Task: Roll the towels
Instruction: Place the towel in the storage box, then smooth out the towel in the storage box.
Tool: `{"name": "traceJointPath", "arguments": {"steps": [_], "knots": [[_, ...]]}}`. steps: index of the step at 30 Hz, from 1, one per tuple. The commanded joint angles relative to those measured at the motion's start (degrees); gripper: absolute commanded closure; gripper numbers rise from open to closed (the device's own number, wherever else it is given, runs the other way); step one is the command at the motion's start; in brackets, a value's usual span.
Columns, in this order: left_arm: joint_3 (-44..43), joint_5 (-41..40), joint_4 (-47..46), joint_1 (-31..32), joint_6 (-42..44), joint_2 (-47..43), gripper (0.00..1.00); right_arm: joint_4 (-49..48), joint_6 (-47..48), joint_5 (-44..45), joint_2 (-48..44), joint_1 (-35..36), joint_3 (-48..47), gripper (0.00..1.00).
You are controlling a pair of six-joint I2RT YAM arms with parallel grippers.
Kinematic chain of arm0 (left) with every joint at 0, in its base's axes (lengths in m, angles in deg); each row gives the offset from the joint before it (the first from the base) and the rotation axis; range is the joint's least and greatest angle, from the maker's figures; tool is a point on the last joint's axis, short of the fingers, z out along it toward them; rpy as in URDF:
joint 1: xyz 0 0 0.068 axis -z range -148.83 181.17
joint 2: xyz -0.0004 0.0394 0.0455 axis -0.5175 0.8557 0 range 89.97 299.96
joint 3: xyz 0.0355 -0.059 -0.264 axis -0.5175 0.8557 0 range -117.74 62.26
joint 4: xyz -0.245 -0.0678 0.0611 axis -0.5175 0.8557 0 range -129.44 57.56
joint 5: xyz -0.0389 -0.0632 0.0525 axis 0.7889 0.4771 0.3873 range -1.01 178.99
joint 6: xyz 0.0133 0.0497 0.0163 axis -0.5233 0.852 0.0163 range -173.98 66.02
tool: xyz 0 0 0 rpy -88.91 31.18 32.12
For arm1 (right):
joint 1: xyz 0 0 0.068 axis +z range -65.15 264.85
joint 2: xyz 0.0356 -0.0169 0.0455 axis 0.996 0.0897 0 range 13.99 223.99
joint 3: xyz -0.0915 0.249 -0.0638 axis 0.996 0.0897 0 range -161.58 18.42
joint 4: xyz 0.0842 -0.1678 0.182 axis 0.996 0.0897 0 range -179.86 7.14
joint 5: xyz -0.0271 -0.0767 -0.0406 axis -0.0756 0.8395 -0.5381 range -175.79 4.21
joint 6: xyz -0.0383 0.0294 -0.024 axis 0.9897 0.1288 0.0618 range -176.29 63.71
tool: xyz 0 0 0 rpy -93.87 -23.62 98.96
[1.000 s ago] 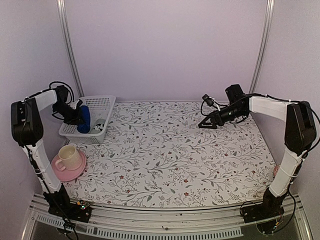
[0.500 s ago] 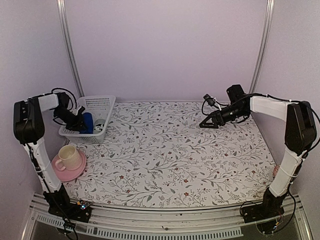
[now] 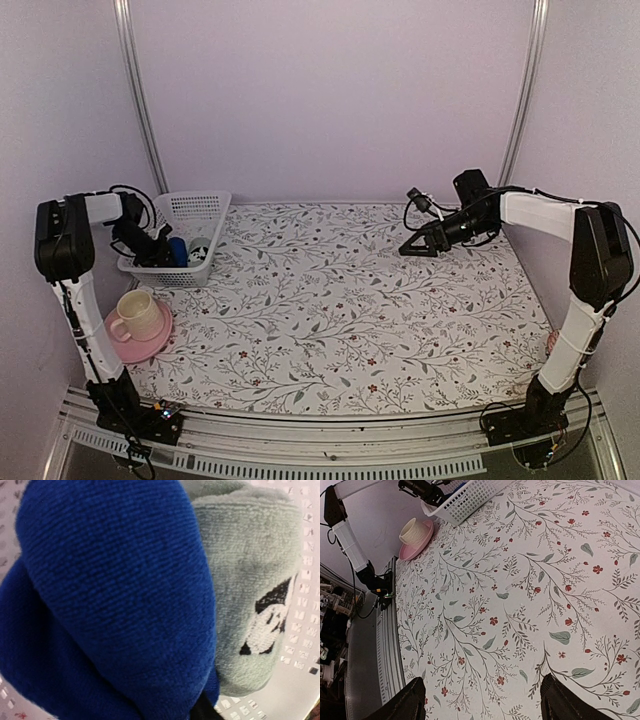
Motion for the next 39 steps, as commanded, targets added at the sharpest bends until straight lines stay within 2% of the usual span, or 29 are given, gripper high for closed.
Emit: {"name": "traceJointPath", "arguments": {"steps": [1,3,5,10,23,28,30,39], "knots": [[-1.1,-7.2,1.5,-0.9,-1.2,-1.1,0.55,0.8,0.6,-1.9,-0.9,-0.3,-2.0,0.20],[-1.2,-7.8,1.3,-1.3,-1.5,-1.8,0.52,0.8,0.7,-1.9,-0.9,-0.3,-2.0,0.20],[-1.7,-8.6,1.3,-1.3,-1.8,-2.2,0.44,0.9,0.7,-2.0,-0.9,-0.3,-2.0,0.20],[-3.0,-9.6,1.3,-1.5,-2.5,-4.3,0.39,0.9,0.8,-2.3,-0.8,-0.3,-2.0,0.21],[-8.5,-14.7,2.9,-0.7,-4.6,-8.3,0.33,1.1,1.1,-2.2,-1.2,-0.3,-2.2,0.21],[-8.5,-19.6,0.4,3.2,-6.4,-9.1,0.34,1.2,1.2,-2.1,-1.4,-0.3,-2.3,0.21],[-8.2,-21.2,-1.0,5.1,-7.5,-8.5,0.36,1.1,1.2,-2.0,-1.3,-0.3,-2.3,0.21],[-8.2,-26.0,-1.9,9.5,-11.6,-2.2,0.36,1.3,1.2,-1.8,-2.3,-0.3,-2.2,0.21]]}}
